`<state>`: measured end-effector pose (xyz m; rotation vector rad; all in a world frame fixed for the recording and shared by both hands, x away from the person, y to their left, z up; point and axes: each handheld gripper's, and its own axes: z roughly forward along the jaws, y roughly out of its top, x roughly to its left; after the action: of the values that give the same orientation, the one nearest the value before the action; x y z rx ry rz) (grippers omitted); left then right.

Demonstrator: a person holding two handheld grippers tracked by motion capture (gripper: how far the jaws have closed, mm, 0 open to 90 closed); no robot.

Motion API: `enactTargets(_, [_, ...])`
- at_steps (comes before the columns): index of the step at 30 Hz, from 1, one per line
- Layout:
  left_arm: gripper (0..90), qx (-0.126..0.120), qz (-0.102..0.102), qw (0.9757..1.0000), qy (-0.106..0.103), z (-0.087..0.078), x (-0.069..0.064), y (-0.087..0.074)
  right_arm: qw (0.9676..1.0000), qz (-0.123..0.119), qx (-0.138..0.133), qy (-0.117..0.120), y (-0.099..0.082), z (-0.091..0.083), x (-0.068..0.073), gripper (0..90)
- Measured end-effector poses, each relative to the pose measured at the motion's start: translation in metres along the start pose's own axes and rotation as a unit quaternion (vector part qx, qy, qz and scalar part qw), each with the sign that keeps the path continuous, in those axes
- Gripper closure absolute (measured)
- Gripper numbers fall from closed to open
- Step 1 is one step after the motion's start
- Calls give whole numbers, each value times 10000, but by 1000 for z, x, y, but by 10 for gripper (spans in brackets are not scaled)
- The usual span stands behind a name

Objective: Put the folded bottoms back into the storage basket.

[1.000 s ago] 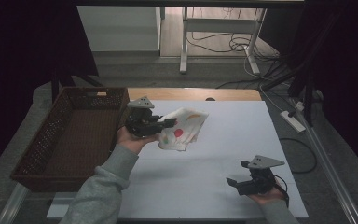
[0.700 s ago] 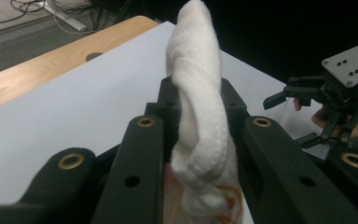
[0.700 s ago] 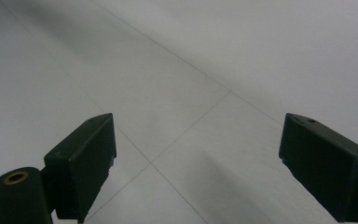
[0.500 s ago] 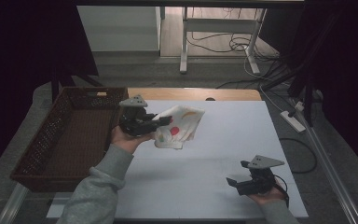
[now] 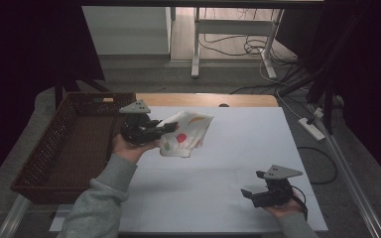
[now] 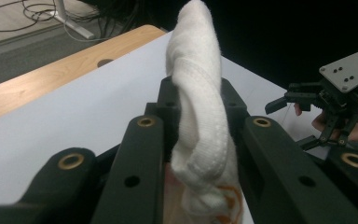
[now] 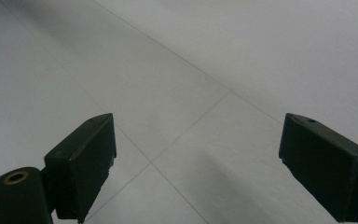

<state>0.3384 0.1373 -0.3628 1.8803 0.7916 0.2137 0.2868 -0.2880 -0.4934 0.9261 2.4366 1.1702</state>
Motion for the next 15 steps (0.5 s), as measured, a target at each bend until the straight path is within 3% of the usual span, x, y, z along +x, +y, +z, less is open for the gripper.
enactTargets(15, [758,-101,-72,9999,78,-12,6,-2,10000,5,-12,-3,0,0,0,114])
